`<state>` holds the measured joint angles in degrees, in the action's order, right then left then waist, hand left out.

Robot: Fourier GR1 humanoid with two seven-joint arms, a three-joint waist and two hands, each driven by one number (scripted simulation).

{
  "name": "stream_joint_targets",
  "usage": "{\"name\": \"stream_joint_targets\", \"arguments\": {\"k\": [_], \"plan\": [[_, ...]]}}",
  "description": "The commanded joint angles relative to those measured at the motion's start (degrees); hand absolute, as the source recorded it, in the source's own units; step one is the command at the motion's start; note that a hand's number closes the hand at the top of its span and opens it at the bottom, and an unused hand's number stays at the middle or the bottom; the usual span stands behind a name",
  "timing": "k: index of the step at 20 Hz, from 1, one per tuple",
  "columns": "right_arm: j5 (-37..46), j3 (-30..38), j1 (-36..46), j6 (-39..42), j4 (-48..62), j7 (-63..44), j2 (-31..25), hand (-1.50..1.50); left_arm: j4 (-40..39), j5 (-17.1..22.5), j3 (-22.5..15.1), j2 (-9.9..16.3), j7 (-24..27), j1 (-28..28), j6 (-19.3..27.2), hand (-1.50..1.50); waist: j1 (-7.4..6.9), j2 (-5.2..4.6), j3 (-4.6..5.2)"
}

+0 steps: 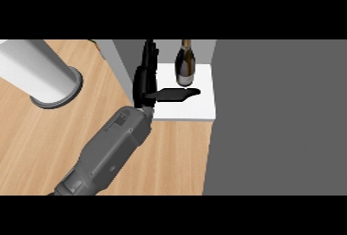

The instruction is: Pick up the wine, place it into the cabinet and close the cabinet

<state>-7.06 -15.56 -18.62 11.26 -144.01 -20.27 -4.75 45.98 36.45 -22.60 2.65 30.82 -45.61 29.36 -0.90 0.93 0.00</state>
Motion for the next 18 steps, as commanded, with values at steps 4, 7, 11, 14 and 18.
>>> {"name": "stream_joint_targets", "arguments": {"k": [4, 7, 11, 14, 18], "plan": [[-2.59, 0.07, -0.34, -1.67, -10.47, -4.46, -0.49, -1.5, 20.18, -2.49, -6.73, 1.01, -3.27, 14.78, 4.01, -1.5, -0.35, -0.13, 0.01], [-2.89, -1.13, -0.76, -2.29, -13.89, -8.57, -1.7, -1.5, 27.17, -2.39, -7.8, 3.79, -2.56, 21.86, 2.92, -1.5, -0.07, -0.21, 0.07], [-5.26, 1.58, 1.13, -1.87, -11.52, -7.29, -2.2, -1.5, 37.32, -5.99, -11.97, 5.37, -5.37, 26.75, 7.57, -1.5, 0.22, -0.46, -0.01], [-5.05, 2.61, -0.06, -1.92, -12.46, -7.28, -2.98, -1.5, 44.04, -6.75, -14.61, 5.78, -5.13, 32.69, 8.71, -1.5, 0.41, -0.44, -0.01], [-3.8, -0.79, -1.41, 0.95, -9.51, -5.88, -4.35, 1.5, 47.44, -9.78, -17.46, 6.49, -1.65, 40.11, 9.05, -1.5, 0.9, -0.66, 0.0]]}}
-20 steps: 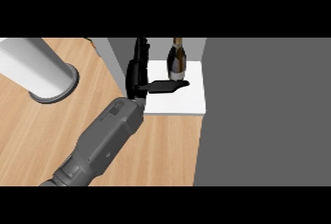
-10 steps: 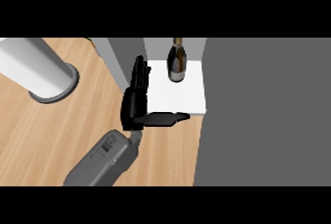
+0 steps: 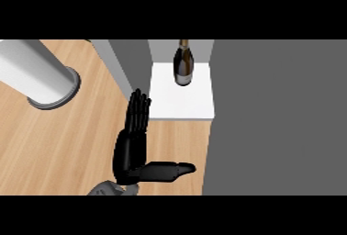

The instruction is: Pick up the wine, place it into the cabinet and close the cabinet

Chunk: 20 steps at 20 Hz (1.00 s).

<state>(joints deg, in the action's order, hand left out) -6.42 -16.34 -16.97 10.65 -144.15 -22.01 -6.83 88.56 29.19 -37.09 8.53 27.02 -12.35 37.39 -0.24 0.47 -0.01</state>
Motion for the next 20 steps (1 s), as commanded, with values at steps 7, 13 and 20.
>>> {"name": "stream_joint_targets", "arguments": {"k": [7, 13, 20], "plan": [[-7.25, -11.17, -4.98, 9.63, -11.44, -7.61, -8.47, 1.5, 12.17, -0.51, 0.64, 9.17, 1.4, 12.81, -1.43, -1.5, -0.15, -0.05, 0.11], [-1.82, -20.28, -0.88, 8.92, -10.78, -9.41, -6.56, 1.5, 21.32, -0.91, -0.09, 14.55, 1.26, 20.35, -2.29, -1.5, -0.7, -0.05, 0.18], [0.38, -24.5, 3.72, 7.32, -7.4, -10.81, -3.85, 1.5, 25.13, 3.32, 6.12, 19.53, 4.4, 27.42, -7.41, -1.5, -1.1, -0.06, 0.29]]}}
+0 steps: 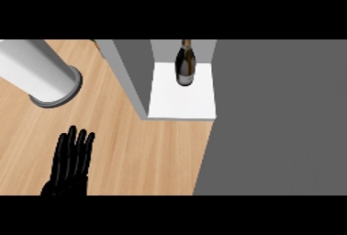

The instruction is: Pick up the wine, place it into the cabinet and close the cabinet

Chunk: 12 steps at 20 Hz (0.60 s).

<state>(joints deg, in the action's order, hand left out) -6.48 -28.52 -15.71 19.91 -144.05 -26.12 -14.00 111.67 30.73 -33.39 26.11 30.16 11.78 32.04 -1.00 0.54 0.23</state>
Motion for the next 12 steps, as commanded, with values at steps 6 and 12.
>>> {"name": "stream_joint_targets", "arguments": {"k": [6, 12], "plan": [[-0.46, -14.77, 7.15, -4.93, -1.77, -10.01, 7.98, 1.5, 5.58, 5.12, 6.46, 5.96, 0.06, 6.2, -5.08, -1.5, -1.84, -0.15, 0.25], [1.67, -16.89, 15.67, -10.65, 4.23, -12.59, 13.66, 1.5, 6.28, 8.86, 12.1, 9.68, 2.59, 10.69, -11.08, -1.5, -2.42, -0.09, 0.21]]}}
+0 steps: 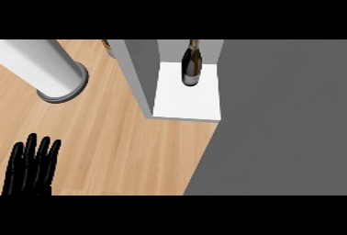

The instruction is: Pick up the wine, place it into the cabinet and close the cabinet

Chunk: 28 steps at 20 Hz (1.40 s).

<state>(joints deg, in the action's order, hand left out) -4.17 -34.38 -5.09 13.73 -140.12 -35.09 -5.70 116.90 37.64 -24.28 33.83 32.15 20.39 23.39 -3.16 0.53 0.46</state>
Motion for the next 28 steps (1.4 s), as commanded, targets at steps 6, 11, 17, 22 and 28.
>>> {"name": "stream_joint_targets", "arguments": {"k": [6, 11, 17, 22, 28], "plan": [[2.97, -13.2, 21.97, -19.01, 10.36, -2.72, 5.58, 1.5, 1.33, 6.93, 9.39, 5.65, 1.17, 4.61, -9.41, -1.5, -0.8, -0.28, -0.03], [-0.95, -12.14, 37.27, -30.16, 19.74, -3.76, 5.66, 1.5, 2.27, 11.08, 14.94, 8.7, 0.28, 6.69, -14.23, -1.5, -1.0, -0.32, -0.14], [-12.46, -3.79, 57.15, -34.53, 35.68, -2.67, 5.68, 1.5, -1.44, 13.82, 18.59, 9.24, -0.56, 4.83, -17.65, -1.5, -1.42, -0.87, -0.19], [-18.23, -2.02, 70.56, -37.02, 50.42, 1.94, 5.69, 1.5, -0.84, 15.19, 20.44, 9.34, -0.76, 5.85, -19.91, -1.5, -1.93, -0.95, -0.22], [-36.7, 1.6, 73.67, -25.45, 59.48, 1.8, 5.7, 1.5, -0.35, 17.48, 23.98, 11.4, -1.96, 6.59, -23.18, -1.5, -3.14, -1.58, -0.33]]}}
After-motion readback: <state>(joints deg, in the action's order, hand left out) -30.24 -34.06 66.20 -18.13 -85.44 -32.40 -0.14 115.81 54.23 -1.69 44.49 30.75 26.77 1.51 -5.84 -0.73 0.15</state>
